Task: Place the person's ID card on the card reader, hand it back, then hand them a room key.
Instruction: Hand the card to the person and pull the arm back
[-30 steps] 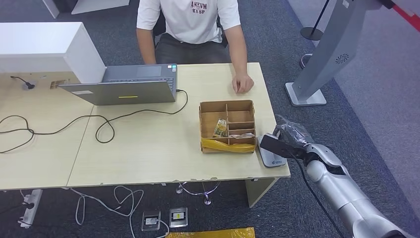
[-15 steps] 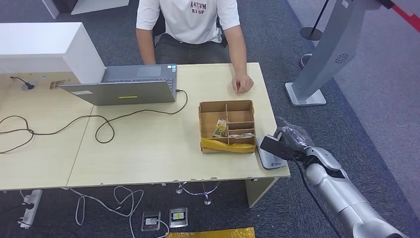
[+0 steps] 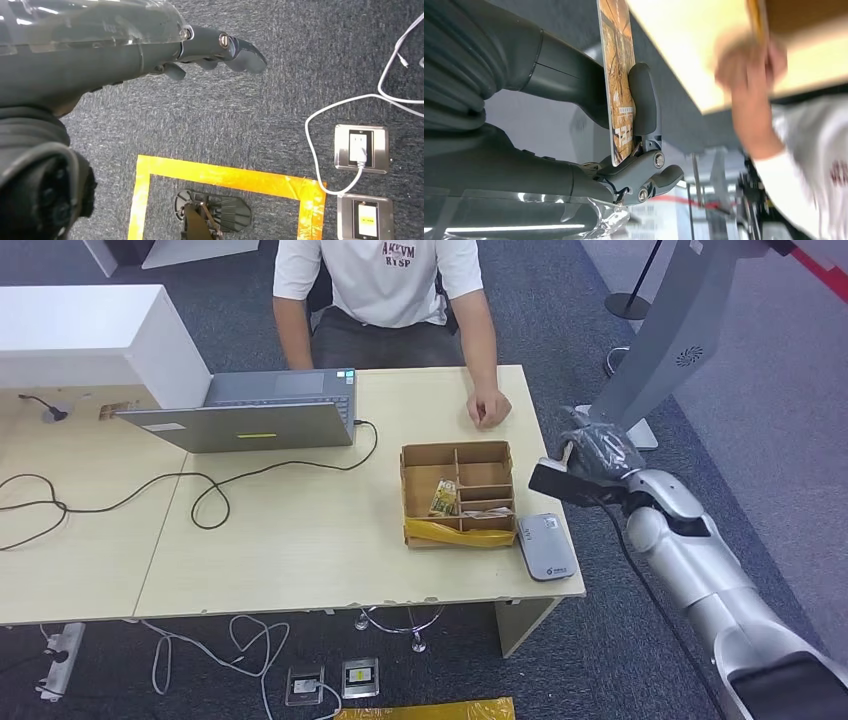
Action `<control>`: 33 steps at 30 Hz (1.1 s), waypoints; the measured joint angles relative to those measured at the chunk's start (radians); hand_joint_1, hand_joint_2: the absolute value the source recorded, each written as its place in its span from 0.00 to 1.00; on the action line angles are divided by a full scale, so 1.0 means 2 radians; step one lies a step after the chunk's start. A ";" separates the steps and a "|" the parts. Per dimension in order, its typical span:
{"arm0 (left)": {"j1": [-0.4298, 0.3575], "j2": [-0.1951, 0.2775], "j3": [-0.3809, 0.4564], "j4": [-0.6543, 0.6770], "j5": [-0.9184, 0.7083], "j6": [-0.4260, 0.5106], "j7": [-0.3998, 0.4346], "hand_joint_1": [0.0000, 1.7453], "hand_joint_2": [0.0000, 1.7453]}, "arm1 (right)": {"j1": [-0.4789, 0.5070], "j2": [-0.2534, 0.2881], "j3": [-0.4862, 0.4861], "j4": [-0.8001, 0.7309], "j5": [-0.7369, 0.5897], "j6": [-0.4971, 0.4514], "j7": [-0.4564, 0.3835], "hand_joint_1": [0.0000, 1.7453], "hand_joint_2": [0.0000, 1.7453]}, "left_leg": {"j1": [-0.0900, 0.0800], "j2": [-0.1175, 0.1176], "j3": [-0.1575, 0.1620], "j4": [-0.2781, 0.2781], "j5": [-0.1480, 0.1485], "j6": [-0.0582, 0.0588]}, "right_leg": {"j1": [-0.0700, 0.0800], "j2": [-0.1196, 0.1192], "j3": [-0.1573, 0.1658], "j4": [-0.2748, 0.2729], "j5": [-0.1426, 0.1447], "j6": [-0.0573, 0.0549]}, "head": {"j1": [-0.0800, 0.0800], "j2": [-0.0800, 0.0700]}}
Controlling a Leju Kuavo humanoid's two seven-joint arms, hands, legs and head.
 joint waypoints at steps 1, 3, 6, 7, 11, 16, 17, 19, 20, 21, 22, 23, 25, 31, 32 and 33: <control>0.000 0.000 -0.001 0.000 0.000 0.001 -0.001 0.00 0.00 | -0.017 0.001 0.000 0.008 0.002 0.000 -0.005 1.00 1.00 | 0.000 0.000 0.000 0.000 0.000 0.000 | 0.000 0.000 0.000 0.000 0.000 0.000 | 0.000 0.000; 0.000 0.000 -0.004 0.000 0.001 0.001 -0.002 0.00 0.00 | -0.047 0.002 0.000 0.020 0.006 -0.002 -0.015 1.00 1.00 | 0.000 0.000 0.000 0.000 0.000 0.000 | 0.000 0.000 0.000 0.000 0.000 0.000 | 0.000 0.000; 0.000 0.000 -0.005 0.000 0.002 0.002 -0.004 0.00 0.00 | -0.089 0.006 0.001 0.040 0.012 -0.006 -0.034 1.00 1.00 | 0.000 0.000 -0.001 0.000 0.000 0.000 | 0.000 0.000 -0.001 0.000 0.000 0.000 | 0.000 0.000; 0.000 -0.001 -0.005 0.000 0.002 0.002 -0.006 0.00 0.00 | -0.103 0.009 0.002 0.049 0.014 -0.006 -0.039 1.00 1.00 | 0.000 0.000 -0.001 0.000 0.000 0.000 | 0.000 0.000 -0.001 0.000 0.000 0.000 | 0.000 0.000; -0.001 -0.001 -0.008 0.000 0.001 0.001 -0.009 0.00 0.00 | -0.159 0.027 0.006 0.086 0.021 -0.006 -0.052 1.00 1.00 | 0.000 0.000 -0.001 0.000 0.000 0.000 | 0.000 0.000 -0.001 0.001 0.000 0.000 | 0.000 0.000; -0.001 -0.001 -0.010 0.000 -0.001 -0.001 -0.010 0.00 0.00 | -0.204 0.054 0.013 0.129 0.035 -0.003 -0.055 1.00 1.00 | 0.000 -0.001 -0.002 0.000 0.001 0.000 | 0.000 -0.001 -0.001 0.001 0.000 0.000 | 0.000 0.000; -0.001 -0.001 -0.011 0.000 -0.001 -0.002 -0.011 0.00 0.00 | -0.212 0.060 0.015 0.138 0.040 -0.002 -0.056 1.00 1.00 | 0.000 -0.001 -0.002 0.000 0.001 0.000 | 0.000 -0.001 -0.001 0.001 0.000 0.000 | 0.000 0.000; -0.002 -0.001 -0.013 0.000 0.000 -0.002 -0.012 0.00 0.00 | -0.228 0.075 0.019 0.156 0.049 0.001 -0.055 1.00 1.00 | 0.000 -0.001 -0.002 0.000 0.001 -0.001 | 0.000 -0.001 -0.001 0.001 0.000 0.000 | 0.000 0.000; -0.002 -0.001 -0.013 0.000 0.000 -0.002 -0.012 0.00 0.00 | -0.234 0.081 0.021 0.163 0.053 0.003 -0.055 1.00 1.00 | 0.000 -0.001 -0.002 0.000 0.001 -0.001 | 0.000 -0.001 -0.001 0.001 0.000 0.000 | 0.000 0.000; -0.002 -0.001 -0.013 0.000 0.001 -0.002 -0.012 0.00 0.00 | -0.240 0.086 0.023 0.169 0.056 0.004 -0.053 1.00 1.00 | 0.000 -0.002 -0.002 0.000 0.001 -0.001 | 0.000 -0.001 -0.001 0.001 0.000 0.000 | 0.000 0.000; -0.001 -0.001 -0.014 0.000 0.001 -0.003 -0.013 0.00 0.00 | -0.246 0.092 0.026 0.175 0.059 0.005 -0.052 1.00 1.00 | 0.000 -0.002 -0.002 0.000 0.001 -0.001 | 0.000 -0.002 -0.001 0.001 0.000 0.000 | 0.000 0.000; -0.001 -0.001 -0.015 0.000 0.002 -0.003 -0.013 0.00 0.00 | -0.252 0.098 0.028 0.181 0.061 0.006 -0.051 1.00 1.00 | 0.000 -0.002 -0.002 0.000 0.001 -0.001 | 0.000 -0.002 -0.001 0.001 0.000 0.000 | 0.000 0.000; -0.001 -0.001 -0.017 0.000 0.004 -0.003 -0.013 0.00 0.00 | -0.262 0.111 0.031 0.193 0.065 0.007 -0.048 1.00 1.00 | 0.000 -0.002 -0.002 0.000 0.001 -0.001 | 0.000 -0.001 -0.001 0.001 0.000 0.000 | 0.000 0.000; -0.002 -0.001 -0.018 0.000 0.007 -0.003 -0.013 0.00 0.00 | -0.277 0.142 0.042 0.218 0.073 0.010 -0.043 0.96 1.00 | 0.000 -0.001 -0.002 0.000 0.001 -0.001 | 0.000 -0.001 -0.001 0.001 0.000 0.000 | 0.000 0.000; -0.002 -0.001 -0.019 0.000 0.008 -0.003 -0.012 0.00 0.00 | -0.279 0.147 0.044 0.222 0.074 0.009 -0.042 0.84 1.00 | 0.000 -0.001 -0.001 0.000 0.001 -0.001 | 0.000 -0.001 -0.001 0.001 0.000 0.000 | 0.000 0.000; -0.002 -0.001 -0.019 0.000 0.009 -0.003 -0.012 0.00 0.00 | -0.279 0.151 0.045 0.225 0.076 0.009 -0.041 0.63 1.00 | 0.000 -0.001 -0.001 0.000 0.001 -0.001 | 0.000 -0.001 -0.001 0.001 0.000 0.000 | 0.000 0.000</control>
